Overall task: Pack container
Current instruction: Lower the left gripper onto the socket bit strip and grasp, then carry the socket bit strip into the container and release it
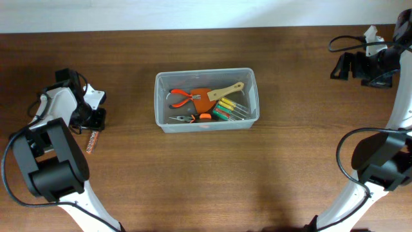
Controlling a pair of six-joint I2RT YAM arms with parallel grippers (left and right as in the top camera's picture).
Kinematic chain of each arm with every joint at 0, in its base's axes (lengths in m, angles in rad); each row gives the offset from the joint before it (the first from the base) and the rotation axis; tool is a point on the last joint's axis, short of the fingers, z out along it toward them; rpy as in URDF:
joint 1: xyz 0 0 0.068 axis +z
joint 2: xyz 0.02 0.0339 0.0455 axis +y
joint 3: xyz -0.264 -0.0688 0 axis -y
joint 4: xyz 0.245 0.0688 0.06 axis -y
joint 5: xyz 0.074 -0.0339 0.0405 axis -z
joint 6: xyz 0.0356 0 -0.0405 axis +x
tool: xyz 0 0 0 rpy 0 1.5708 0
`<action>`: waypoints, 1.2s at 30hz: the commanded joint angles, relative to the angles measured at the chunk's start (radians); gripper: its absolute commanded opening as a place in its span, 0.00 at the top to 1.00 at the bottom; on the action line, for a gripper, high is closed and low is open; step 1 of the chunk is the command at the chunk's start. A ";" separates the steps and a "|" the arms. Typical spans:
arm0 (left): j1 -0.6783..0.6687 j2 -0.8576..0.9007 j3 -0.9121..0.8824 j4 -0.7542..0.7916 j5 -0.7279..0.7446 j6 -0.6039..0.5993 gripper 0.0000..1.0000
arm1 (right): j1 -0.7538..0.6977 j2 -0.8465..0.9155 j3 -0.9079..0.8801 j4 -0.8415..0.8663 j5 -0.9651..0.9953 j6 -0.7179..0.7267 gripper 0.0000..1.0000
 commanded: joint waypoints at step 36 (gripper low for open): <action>-0.358 -0.160 0.659 -0.425 0.045 0.082 0.98 | 0.000 0.004 -0.006 0.002 -0.013 -0.002 0.02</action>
